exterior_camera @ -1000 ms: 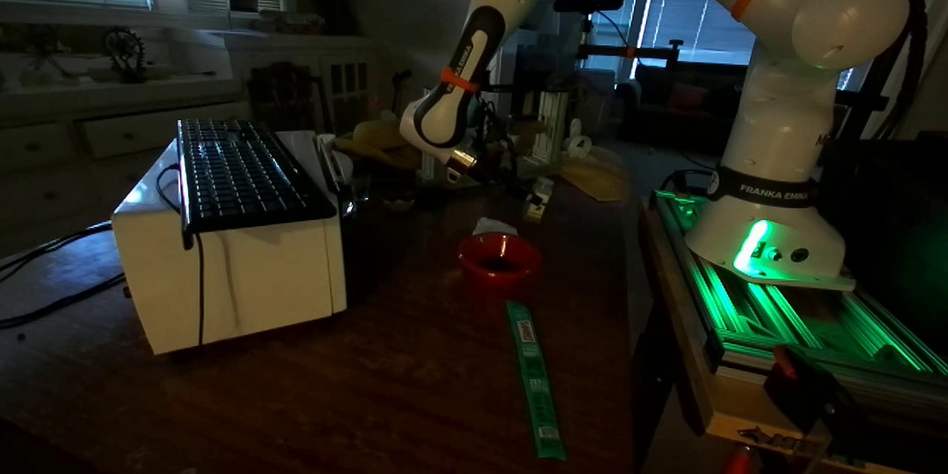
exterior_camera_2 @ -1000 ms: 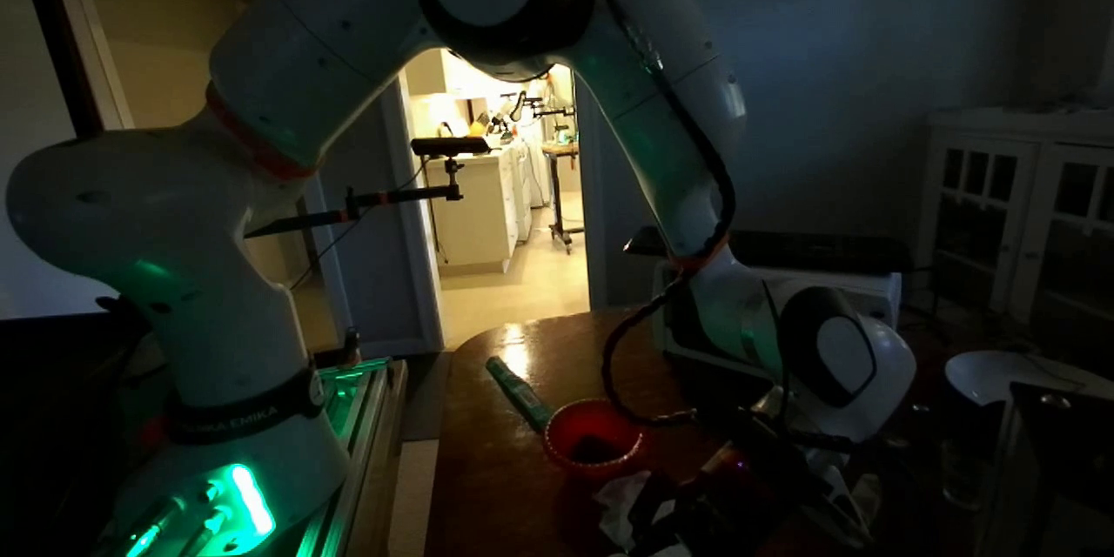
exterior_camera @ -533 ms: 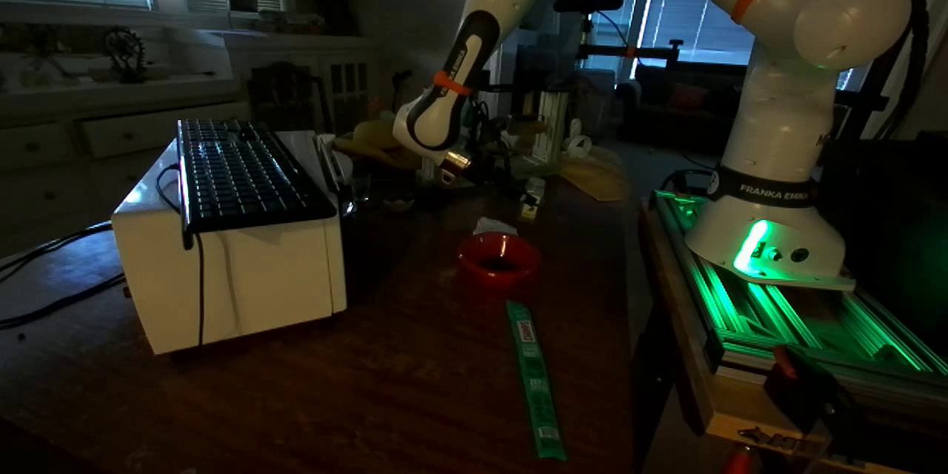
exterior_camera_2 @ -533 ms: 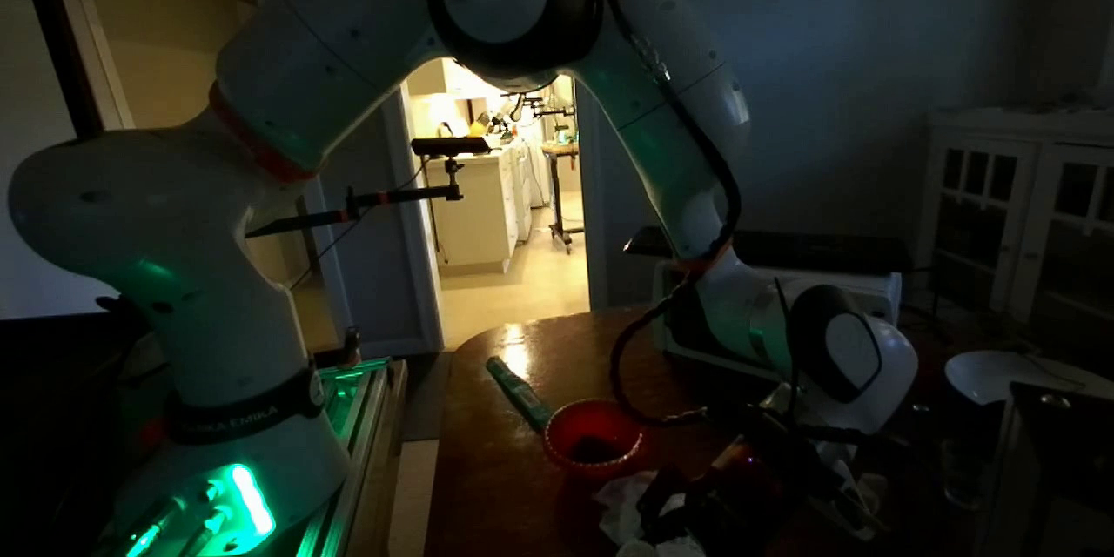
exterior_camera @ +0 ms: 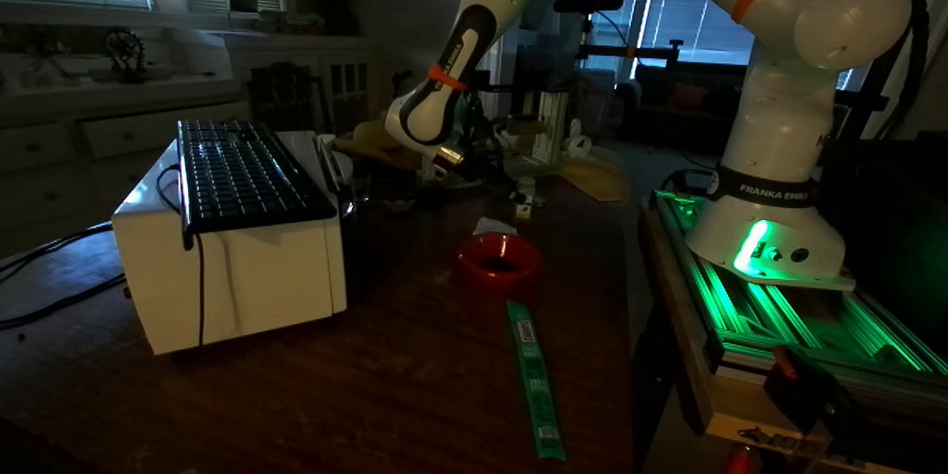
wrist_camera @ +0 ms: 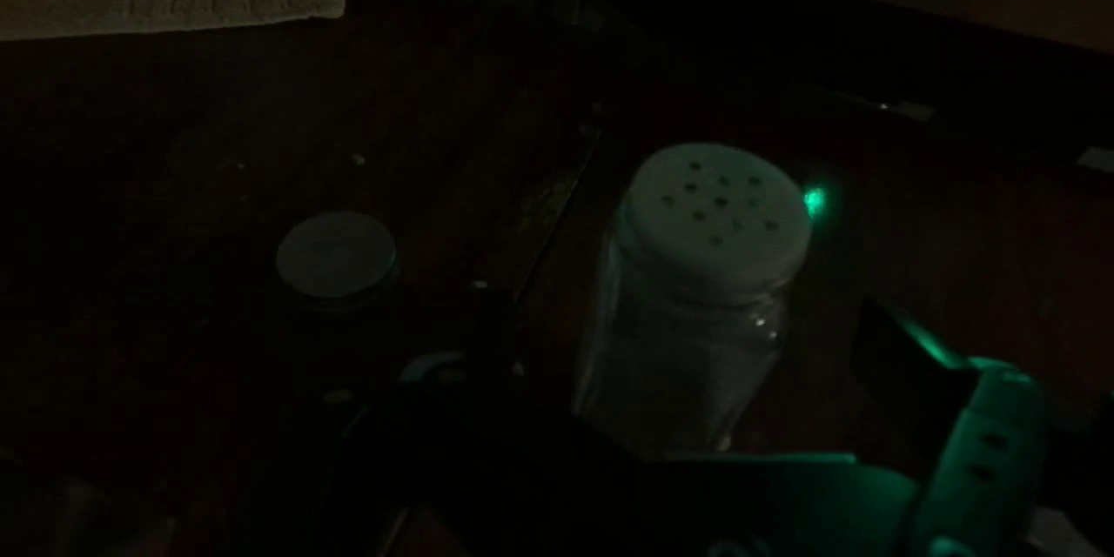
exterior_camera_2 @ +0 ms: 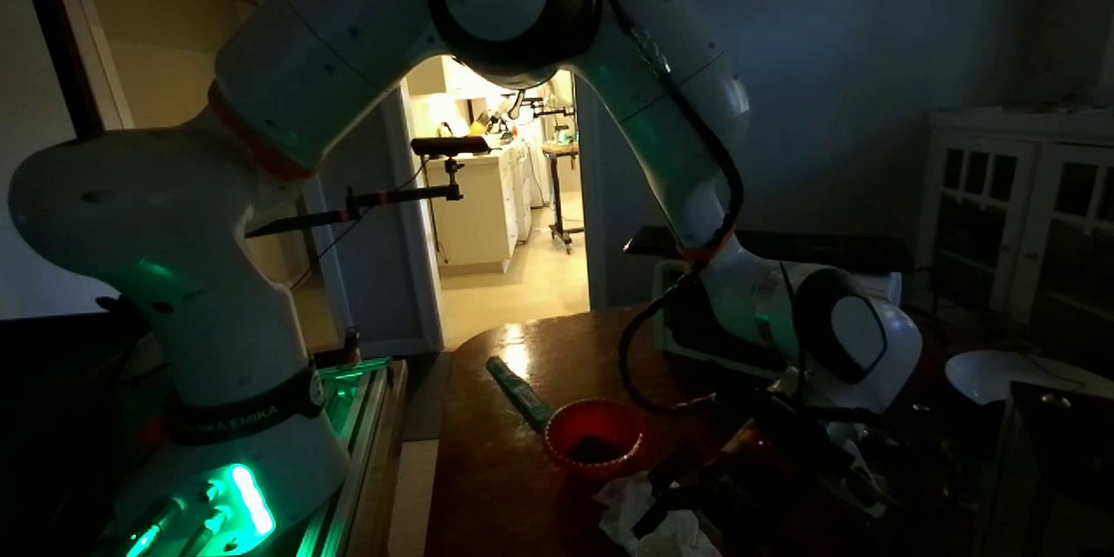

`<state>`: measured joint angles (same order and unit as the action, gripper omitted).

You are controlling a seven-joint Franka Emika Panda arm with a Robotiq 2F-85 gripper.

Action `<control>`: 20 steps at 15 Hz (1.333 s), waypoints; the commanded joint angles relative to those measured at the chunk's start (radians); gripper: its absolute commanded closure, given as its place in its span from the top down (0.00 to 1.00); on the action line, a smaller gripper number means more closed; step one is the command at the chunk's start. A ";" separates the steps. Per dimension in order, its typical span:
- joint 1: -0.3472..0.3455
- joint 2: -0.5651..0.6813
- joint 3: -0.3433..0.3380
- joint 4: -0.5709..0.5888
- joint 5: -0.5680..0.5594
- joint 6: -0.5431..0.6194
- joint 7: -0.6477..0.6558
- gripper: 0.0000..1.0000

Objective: Spray some salt contents into the red bowl

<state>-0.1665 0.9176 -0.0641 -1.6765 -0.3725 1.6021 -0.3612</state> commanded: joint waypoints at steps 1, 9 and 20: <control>-0.003 -0.052 0.012 -0.026 0.028 0.007 0.014 1.00; -0.023 -0.329 0.024 -0.224 0.213 0.207 0.123 1.00; 0.034 -0.779 0.011 -0.679 0.395 0.665 0.320 1.00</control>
<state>-0.1529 0.2568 -0.0487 -2.2283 -0.0369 2.1786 -0.0891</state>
